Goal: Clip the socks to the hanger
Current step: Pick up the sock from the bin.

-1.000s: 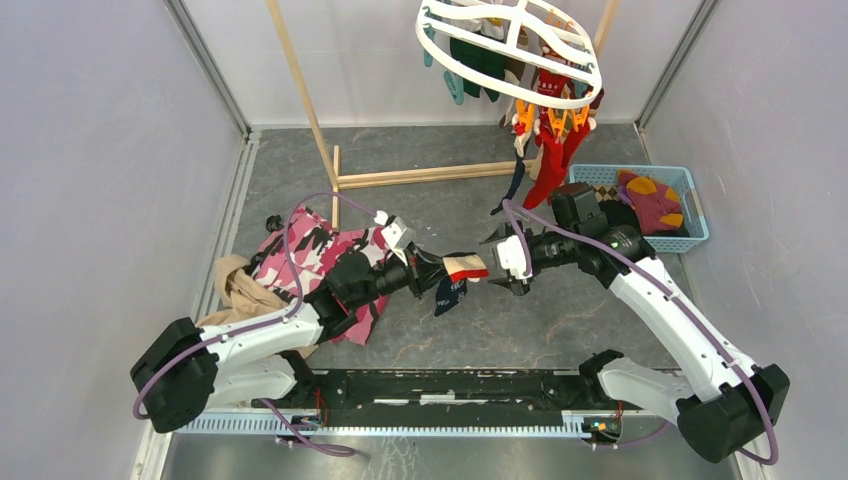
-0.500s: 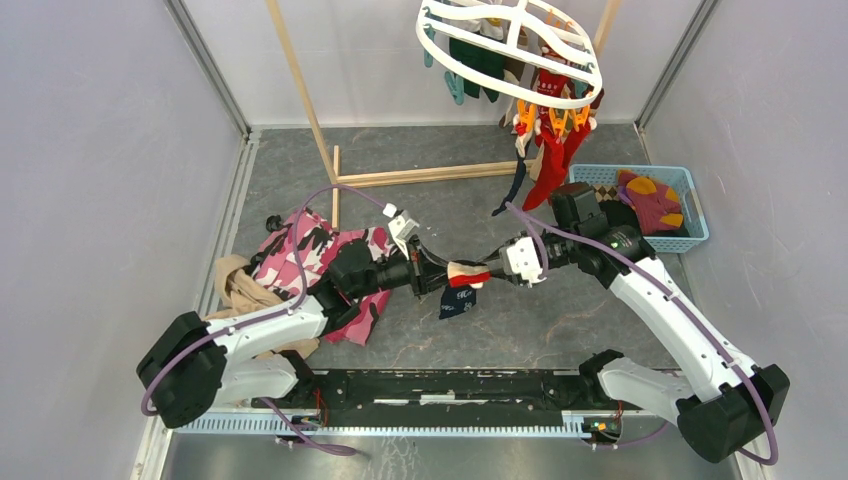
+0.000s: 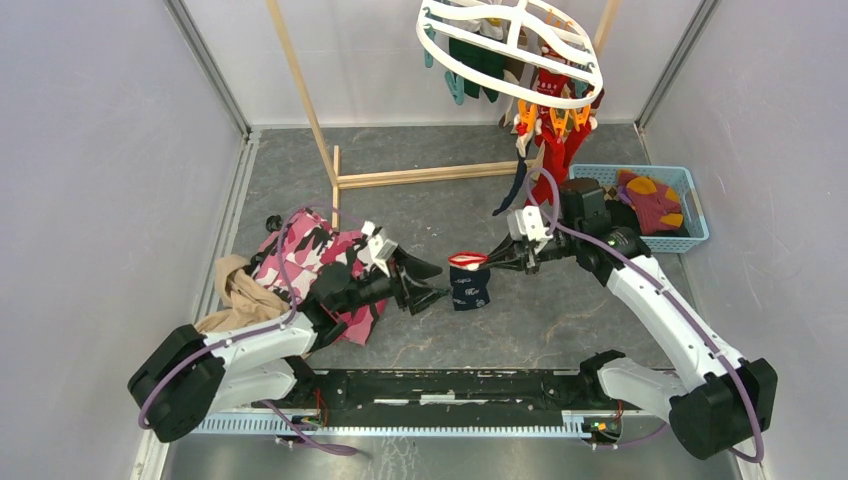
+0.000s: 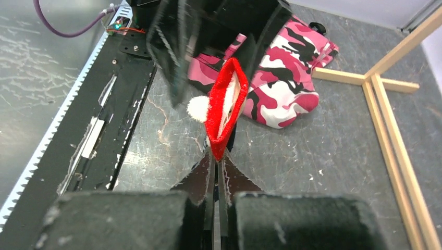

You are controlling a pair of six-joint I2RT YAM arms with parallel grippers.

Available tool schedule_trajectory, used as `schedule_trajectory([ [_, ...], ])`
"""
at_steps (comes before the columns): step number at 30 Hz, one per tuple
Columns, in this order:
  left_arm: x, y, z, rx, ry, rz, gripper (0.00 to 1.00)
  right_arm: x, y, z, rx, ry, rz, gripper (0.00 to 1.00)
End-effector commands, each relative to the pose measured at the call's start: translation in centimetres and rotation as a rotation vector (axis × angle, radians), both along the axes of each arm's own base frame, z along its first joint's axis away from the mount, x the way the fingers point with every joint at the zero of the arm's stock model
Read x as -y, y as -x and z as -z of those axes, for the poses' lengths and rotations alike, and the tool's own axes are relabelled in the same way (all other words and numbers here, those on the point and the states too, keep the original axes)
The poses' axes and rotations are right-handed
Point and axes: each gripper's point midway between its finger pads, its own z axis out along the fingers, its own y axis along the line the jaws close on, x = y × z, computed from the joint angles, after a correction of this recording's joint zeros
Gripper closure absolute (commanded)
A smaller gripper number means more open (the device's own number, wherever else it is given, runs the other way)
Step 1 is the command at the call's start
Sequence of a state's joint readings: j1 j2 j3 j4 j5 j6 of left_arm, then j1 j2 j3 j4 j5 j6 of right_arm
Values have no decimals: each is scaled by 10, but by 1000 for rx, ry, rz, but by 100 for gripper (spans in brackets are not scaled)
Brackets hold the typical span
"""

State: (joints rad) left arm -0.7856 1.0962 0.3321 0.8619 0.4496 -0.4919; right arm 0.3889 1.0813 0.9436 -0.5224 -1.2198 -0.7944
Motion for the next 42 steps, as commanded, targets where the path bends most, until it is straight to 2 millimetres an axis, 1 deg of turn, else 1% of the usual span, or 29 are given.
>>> schedule_trajectory([
  [1,-19,13,-40,318,115,-19,21,-1,5,-9,-86,-70,-39,100],
  [3,-22,16,-46,377,115,-20,17,-1,6,-7,-88,-76,-42,100],
  [6,-20,11,-53,408,101,-36,16,0,9,-7,-90,-85,-56,100],
  [9,-13,6,-64,426,110,-25,17,0,11,-6,-89,-85,-64,100],
  [15,9,4,-79,415,156,66,20,0,13,-5,-85,-87,-71,100],
  [16,11,5,-82,412,168,80,24,0,13,-5,-83,-87,-71,100],
  [17,13,6,-85,414,183,93,31,1,13,-5,-83,-86,-71,100],
  [19,17,8,-88,397,200,116,48,1,13,-5,-71,-85,-71,100],
  [21,20,9,-89,388,207,141,71,2,14,-4,-52,-80,-75,100],
  [23,23,6,-88,348,202,144,95,4,17,-4,-3,-79,-93,100],
  [25,26,-4,-85,277,190,129,98,7,30,-4,51,-82,-141,100],
  [26,28,-8,-83,242,182,129,98,7,36,-5,117,-92,-175,100],
  [27,30,-11,-83,213,180,137,98,9,44,-4,142,-99,-199,100],
  [29,35,-12,-79,178,173,169,97,9,47,-6,168,-111,-215,100],
  [30,37,-13,-78,167,171,181,95,9,47,-7,168,-109,-214,100],
  [31,38,-15,-76,153,169,184,81,9,46,-7,166,-104,-210,100],
  [32,39,-18,-72,132,165,179,74,9,44,-8,165,-96,-204,100],
  [34,36,-23,-72,108,173,169,62,9,40,-9,164,-80,-190,100],
  [36,28,-30,-73,74,186,139,50,9,35,-10,154,-62,-163,100],
  [39,9,-44,-74,14,205,69,33,11,26,-11,151,-42,-110,100],
  [42,-7,-50,-75,-38,199,29,25,12,23,-12,135,-45,-93,100],
])
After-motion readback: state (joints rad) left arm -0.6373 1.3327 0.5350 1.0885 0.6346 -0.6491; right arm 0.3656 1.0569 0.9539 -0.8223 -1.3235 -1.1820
